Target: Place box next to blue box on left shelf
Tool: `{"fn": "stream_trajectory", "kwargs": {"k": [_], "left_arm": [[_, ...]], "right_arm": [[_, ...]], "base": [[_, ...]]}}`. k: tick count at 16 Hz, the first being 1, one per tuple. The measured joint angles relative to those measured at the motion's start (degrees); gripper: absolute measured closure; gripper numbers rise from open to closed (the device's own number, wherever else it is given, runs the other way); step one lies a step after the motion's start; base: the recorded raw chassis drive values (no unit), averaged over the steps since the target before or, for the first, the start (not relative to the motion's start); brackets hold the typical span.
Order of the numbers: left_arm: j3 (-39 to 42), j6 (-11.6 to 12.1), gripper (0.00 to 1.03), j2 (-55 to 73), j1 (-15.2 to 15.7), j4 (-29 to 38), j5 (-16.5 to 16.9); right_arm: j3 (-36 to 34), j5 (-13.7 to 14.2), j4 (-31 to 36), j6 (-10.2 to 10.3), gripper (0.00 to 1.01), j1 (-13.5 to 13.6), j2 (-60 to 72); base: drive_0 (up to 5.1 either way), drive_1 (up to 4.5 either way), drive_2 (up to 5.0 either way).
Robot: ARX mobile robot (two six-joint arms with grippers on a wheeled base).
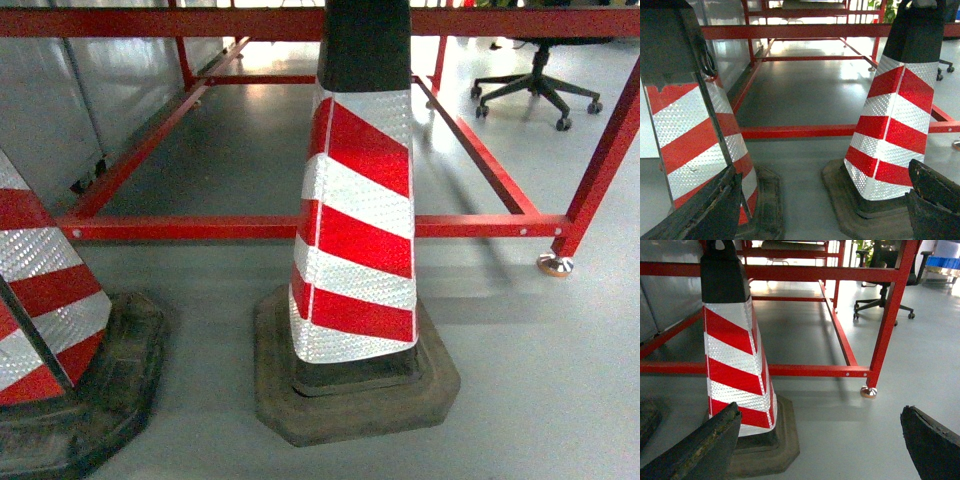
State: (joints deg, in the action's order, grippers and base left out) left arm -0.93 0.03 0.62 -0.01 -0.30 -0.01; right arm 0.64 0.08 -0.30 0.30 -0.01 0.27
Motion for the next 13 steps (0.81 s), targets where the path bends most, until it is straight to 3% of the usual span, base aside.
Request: {"fn": "stream_trajectory", "kwargs": {"k": [13], "left_arm": [[0.00,0.00,0.05,0.00,0.00,0.00,0.00]], "right_arm": [[0.00,0.00,0.02,0.00,0.03,0.00,0.00]], "base": [[0.0,0.00,0.0]]}}
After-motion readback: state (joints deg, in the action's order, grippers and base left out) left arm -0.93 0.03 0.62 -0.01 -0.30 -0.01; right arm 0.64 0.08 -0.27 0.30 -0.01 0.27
